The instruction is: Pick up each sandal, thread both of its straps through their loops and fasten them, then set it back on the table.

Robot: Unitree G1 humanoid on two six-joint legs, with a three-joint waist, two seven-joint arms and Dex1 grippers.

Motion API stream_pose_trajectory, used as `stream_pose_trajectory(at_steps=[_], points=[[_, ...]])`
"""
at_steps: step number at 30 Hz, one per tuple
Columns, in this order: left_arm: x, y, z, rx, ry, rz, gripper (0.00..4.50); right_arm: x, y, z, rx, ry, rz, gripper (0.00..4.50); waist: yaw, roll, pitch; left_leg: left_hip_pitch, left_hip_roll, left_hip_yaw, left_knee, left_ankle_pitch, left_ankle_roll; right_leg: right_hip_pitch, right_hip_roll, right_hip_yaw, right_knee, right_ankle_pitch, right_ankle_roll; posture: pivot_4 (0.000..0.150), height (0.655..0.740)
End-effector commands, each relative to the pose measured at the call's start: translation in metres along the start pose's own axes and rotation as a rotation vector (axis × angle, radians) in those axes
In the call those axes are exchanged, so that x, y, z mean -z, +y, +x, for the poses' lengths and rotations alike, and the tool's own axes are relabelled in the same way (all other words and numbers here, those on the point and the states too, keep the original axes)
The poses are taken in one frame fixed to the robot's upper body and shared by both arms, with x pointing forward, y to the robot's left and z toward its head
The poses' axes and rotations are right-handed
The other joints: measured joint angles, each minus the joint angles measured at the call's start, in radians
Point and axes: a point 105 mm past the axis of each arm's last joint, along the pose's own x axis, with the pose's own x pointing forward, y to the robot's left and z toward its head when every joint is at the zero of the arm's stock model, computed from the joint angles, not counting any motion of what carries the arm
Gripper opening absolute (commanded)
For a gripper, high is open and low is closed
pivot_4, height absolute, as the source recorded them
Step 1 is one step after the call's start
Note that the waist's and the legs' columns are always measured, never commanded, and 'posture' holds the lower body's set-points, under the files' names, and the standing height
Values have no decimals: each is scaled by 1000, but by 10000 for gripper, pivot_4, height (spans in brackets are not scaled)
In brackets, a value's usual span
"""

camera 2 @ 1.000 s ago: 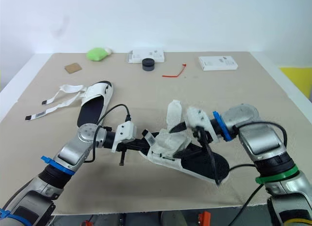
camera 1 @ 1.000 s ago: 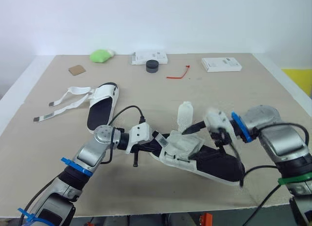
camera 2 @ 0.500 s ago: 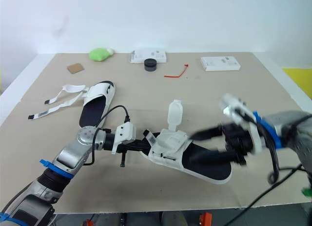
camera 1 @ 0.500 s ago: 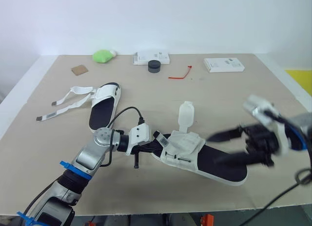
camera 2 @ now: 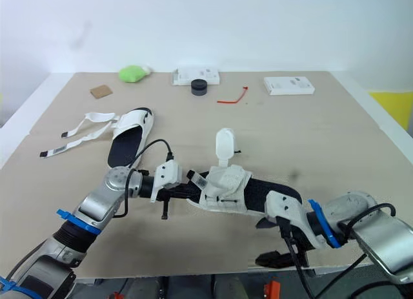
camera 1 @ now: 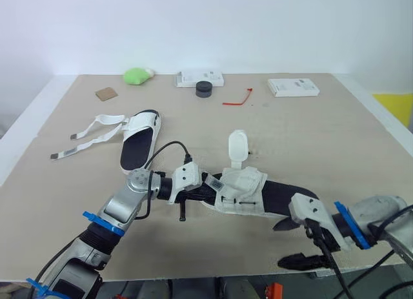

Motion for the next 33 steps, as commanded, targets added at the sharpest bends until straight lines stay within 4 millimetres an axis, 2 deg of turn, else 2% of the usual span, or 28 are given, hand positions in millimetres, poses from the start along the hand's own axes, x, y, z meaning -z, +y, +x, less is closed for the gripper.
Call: stream_pose_trajectory(at_steps=[1,5,7,9,10,13,14,16,19,23,27,33], points=[[13,-2,-1,10,57,-33,0,0,-13,-13,41,20,-25,44622,1,1,0,-2,0,0,0,0,0,1,0,0,0,0,0,1500,7400],[13,-1,-2,4,58,-32,0,-7,0,-17,-46,-3,-32,44622,1,1,-1,-5,0,-2,-2,0,0,-1,3,0,0,0,1,1500,7400],[13,-1,-2,3,57,-34,0,-8,-1,-20,-54,-10,-29,44622,2,1,-1,-6,0,-3,-2,-1,0,-1,3,0,0,0,3,1500,7400],[13,-1,-2,2,56,-35,0,-18,-1,-26,-63,-72,-36,44622,2,1,0,-6,0,-3,-2,-1,0,-1,3,0,0,0,1,1500,7400],[13,-1,-2,2,56,-35,0,-31,-2,-31,-71,-138,-31,44622,1,1,0,-6,0,-3,-2,-1,0,-1,3,0,0,-1,0,1500,7400],[14,0,-4,0,60,-35,0,-103,-17,-61,-40,-487,-31,44622,-13,3,3,-4,1,-1,0,0,0,-1,3,1,0,2,-1,1500,7400],[14,0,-4,0,62,-34,0,-118,-26,-64,-17,-536,3,44622,-18,2,3,-5,1,-1,1,0,1,-1,3,1,0,4,-1,1500,7400],[14,0,-4,3,69,-29,0,-133,-35,-58,15,-534,32,44622,-17,0,3,-4,1,-2,1,3,2,-1,3,1,0,6,-1,1500,7400],[16,0,-5,14,96,-3,0,-146,-31,-48,-23,-484,62,44622,-14,-2,2,-6,1,-5,0,3,2,-2,3,-2,0,5,-3,1500,7400],[18,3,-7,35,167,67,0,-162,-45,-35,-4,-411,187,44622,-17,4,1,-11,1,-1,-2,3,2,-9,3,2,1,7,0,1500,7400],[12,8,-5,34,182,101,0,-164,-56,-21,25,-321,263,44622,-9,4,1,-12,1,-3,-3,3,2,-10,4,1,1,6,-1,1500,7400],[11,7,-2,44,185,109,0,-158,-48,-2,-17,-217,258,44622,-9,4,1,-14,1,-2,-2,3,3,-11,4,2,1,5,-1,1500,7400]])
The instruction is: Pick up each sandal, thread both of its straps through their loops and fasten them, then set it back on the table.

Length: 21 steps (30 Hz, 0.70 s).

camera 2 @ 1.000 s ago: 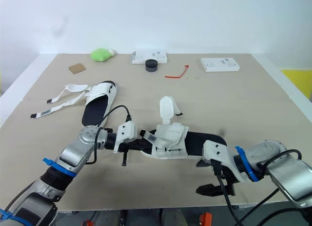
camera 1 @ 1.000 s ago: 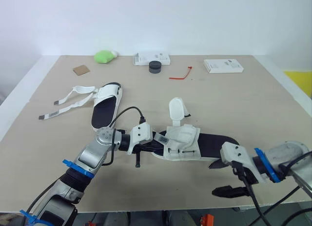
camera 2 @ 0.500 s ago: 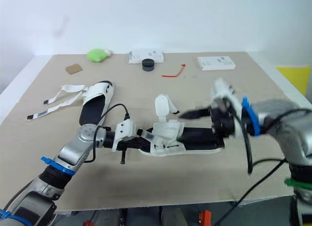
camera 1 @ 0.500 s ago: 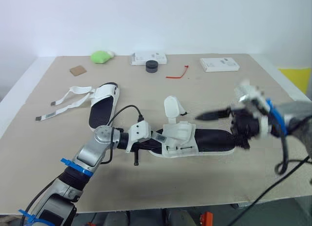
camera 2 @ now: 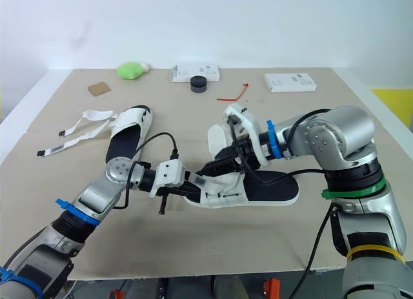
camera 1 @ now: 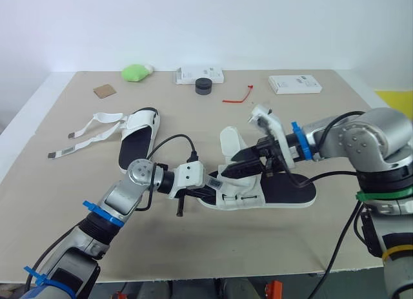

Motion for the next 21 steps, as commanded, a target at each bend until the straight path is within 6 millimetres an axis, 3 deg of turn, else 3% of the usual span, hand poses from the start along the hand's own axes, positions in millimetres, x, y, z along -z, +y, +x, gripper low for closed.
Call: stream_pose_trajectory(at_steps=[1,11,21], points=[[20,-2,2,3,96,-38,0,-1,9,5,-18,46,-48,44622,0,0,0,0,0,0,0,0,0,0,0,0,0,0,0,1500,7400],[20,-4,5,0,80,-45,0,9,-19,29,23,103,-24,44622,0,0,0,-1,0,0,2,1,2,0,0,0,0,1,0,1500,7400],[20,-5,6,-13,73,-49,0,-2,-26,34,-8,119,-41,44622,1,0,0,-1,0,0,2,1,2,0,0,0,0,2,0,1500,7400]])
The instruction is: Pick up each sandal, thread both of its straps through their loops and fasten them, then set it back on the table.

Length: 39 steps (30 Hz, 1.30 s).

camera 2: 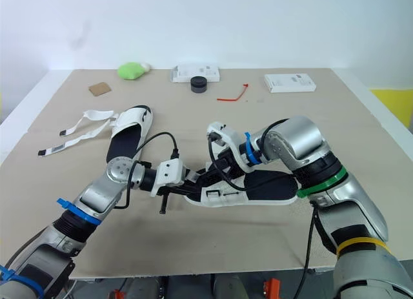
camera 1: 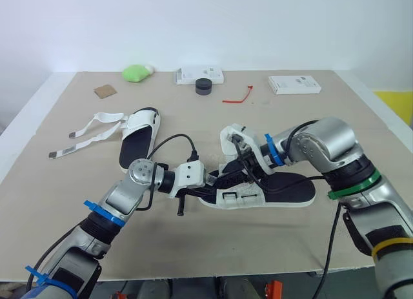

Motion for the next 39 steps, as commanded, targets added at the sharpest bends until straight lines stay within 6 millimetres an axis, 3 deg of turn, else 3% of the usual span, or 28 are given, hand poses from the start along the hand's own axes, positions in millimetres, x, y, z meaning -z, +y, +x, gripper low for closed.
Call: stream_pose_trajectory(at_steps=[1,6,12,18,29,32,36,37,39], points=[[20,-6,4,-2,74,-47,0,-19,-2,-15,10,-33,-29,44622,0,0,0,0,0,0,0,0,0,0,0,0,0,0,0,1500,7400],[21,-7,3,-6,73,-54,0,-37,2,-27,-17,-50,-65,44622,0,1,1,-1,0,0,0,0,0,-1,0,0,0,0,0,1500,7400],[21,-7,5,-10,71,-57,0,-21,-7,-12,-18,27,-56,44622,0,1,1,-1,0,0,0,0,0,-2,0,0,0,0,0,1500,7400],[22,-7,4,-14,70,-65,0,-9,-2,-2,-61,66,-46,44622,1,1,0,-2,0,0,0,0,0,-2,0,0,0,1,1,1500,7400],[23,-5,4,-21,66,-74,0,-6,13,3,-128,82,-53,44622,1,1,0,-2,0,0,0,0,0,-2,0,0,0,1,1,1500,7400],[22,-5,4,-20,65,-75,0,-5,14,5,-130,80,-48,35907,1,1,0,-2,0,0,1,0,0,-2,0,0,0,1,0,1500,7400],[22,-5,4,-21,64,-76,0,-5,14,6,-129,77,-44,15720,1,1,1,-2,0,0,1,0,0,-2,0,0,0,1,0,1500,7400],[22,-5,4,-21,63,-76,0,-5,13,6,-128,75,-44,13169,1,1,0,-2,0,0,1,0,0,-2,0,0,0,1,0,1500,7400],[22,-5,4,-21,63,-75,0,-6,12,5,-122,69,-44,2110,1,1,0,-2,0,0,1,0,0,-2,0,0,0,1,0,1500,7400]])
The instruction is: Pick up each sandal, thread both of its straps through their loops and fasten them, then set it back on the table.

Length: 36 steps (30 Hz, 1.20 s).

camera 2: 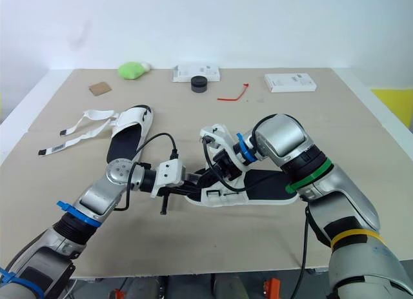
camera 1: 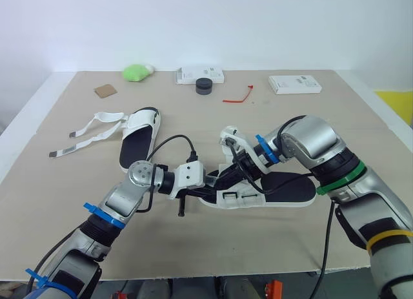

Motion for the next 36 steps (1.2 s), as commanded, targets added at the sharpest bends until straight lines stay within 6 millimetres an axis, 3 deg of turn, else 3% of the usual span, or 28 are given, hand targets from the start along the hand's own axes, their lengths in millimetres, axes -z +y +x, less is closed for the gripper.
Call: stream_pose_trajectory(at_steps=[1,6,11,14,22,28,33,36], points=[[21,-4,4,-3,74,-63,0,-8,4,-5,4,-37,-34,346,0,0,0,0,0,0,0,0,0,0,0,0,0,0,0,1500,7400],[20,-4,5,3,74,-62,0,-13,10,-19,-12,-95,-82,346,1,0,0,0,0,0,0,0,0,0,0,0,0,0,0,1500,7400],[20,-4,5,2,72,-62,0,-8,22,-36,-3,-204,-276,346,9,0,0,-1,-1,-1,0,0,0,0,0,0,0,0,3,1500,7400],[20,-5,5,5,72,-65,0,-3,37,-54,15,-419,-336,346,12,-1,0,-2,-1,-2,0,0,0,0,0,-1,-1,0,5,1500,7400],[21,-5,3,18,80,-65,0,3,32,-75,230,-768,-386,346,6,0,0,1,0,-1,0,1,1,1,1,0,0,2,1,1500,7400],[20,-2,2,21,84,-61,0,11,49,-58,338,-825,-605,346,7,0,0,1,0,-1,-2,3,4,1,2,0,-1,2,0,1500,7400],[21,-1,0,25,88,-64,0,36,61,-28,354,-691,-909,346,7,0,0,1,0,-1,-2,3,4,0,2,0,-1,2,-1,1500,7400],[22,0,-2,27,93,-62,0,44,60,-20,385,-633,-1097,346,6,-1,0,1,0,0,-2,3,4,0,2,0,-1,2,-1,1500,7400]])
